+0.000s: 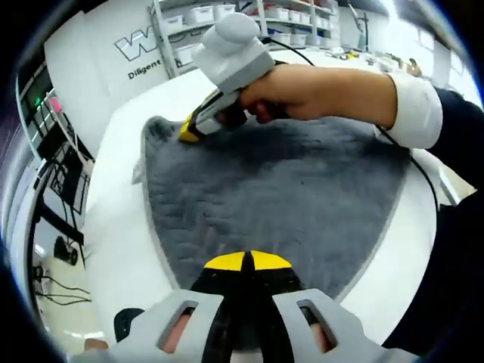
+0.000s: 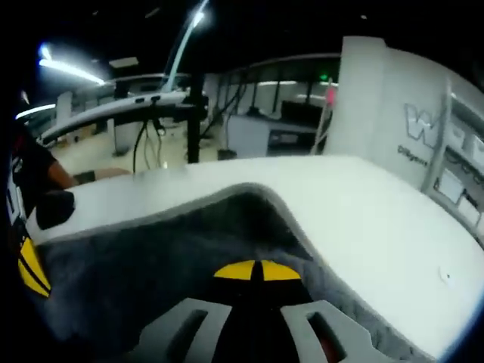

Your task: Open the folded towel by lifting each exposed corner and separating the folded layers until the towel lies flat within the target outline without major curled edges

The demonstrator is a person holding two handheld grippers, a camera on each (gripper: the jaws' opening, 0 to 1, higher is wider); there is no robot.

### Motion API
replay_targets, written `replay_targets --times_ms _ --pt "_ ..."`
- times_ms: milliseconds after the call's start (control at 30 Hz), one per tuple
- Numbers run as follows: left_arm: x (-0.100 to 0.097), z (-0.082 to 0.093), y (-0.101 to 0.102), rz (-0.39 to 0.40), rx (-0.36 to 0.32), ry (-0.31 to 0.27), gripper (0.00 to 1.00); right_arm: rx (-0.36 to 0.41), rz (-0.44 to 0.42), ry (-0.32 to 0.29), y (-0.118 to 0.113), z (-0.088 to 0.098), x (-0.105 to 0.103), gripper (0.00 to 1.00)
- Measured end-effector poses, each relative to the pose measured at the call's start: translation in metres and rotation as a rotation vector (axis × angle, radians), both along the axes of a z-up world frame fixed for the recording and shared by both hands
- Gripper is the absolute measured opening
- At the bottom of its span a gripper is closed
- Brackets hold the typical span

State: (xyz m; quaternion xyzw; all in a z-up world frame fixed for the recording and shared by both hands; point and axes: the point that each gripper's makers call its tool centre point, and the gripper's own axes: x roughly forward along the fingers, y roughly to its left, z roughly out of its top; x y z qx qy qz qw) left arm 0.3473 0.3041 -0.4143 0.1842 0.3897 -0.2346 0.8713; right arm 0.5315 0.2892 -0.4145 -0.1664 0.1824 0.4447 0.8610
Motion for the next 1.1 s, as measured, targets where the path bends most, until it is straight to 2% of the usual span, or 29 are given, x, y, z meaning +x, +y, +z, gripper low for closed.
replay_targets --times_ms 200,333,367,467,533,633,800,833,933,1000,1100 --pt "-0.007 0.000 0.001 0.019 -0.031 0.029 0.01 0.009 0.012 -0.015 -0.003 0.000 -0.009 0.00" --pt "-0.011 -0.001 0.000 0.034 -0.034 0.038 0.01 -0.005 0.023 -0.001 -0.003 0.000 -0.011 0.00" --pt "-0.012 -0.001 -0.001 0.028 -0.029 0.037 0.01 -0.022 0.033 0.027 -0.003 0.001 -0.012 0.00" --pt "-0.011 0.000 0.000 0.031 -0.030 0.035 0.01 0.020 0.044 0.034 0.005 0.008 -0.008 0.00" --pt "-0.008 0.005 0.001 0.040 -0.040 0.017 0.01 0.008 0.064 0.033 0.012 0.007 -0.010 0.00" --pt "-0.006 0.010 -0.001 0.027 -0.055 -0.009 0.01 0.004 0.085 -0.021 0.025 0.013 -0.002 0.00" --pt "-0.012 0.009 0.000 0.025 -0.053 -0.006 0.01 0.032 0.076 -0.023 0.044 0.021 0.013 0.00" --pt "-0.014 0.007 -0.001 0.023 -0.053 0.002 0.01 0.022 0.074 -0.033 0.046 0.021 0.015 0.00" --pt "-0.017 0.003 -0.002 0.016 -0.051 0.015 0.01 -0.078 0.068 -0.068 0.040 0.011 0.020 0.00" --pt "-0.021 -0.001 -0.003 -0.018 -0.016 0.026 0.01 -0.082 0.065 -0.069 0.043 0.009 0.019 0.00" --pt "-0.022 -0.002 -0.006 -0.036 -0.013 0.024 0.01 -0.102 0.084 -0.077 0.051 0.004 0.019 0.00"
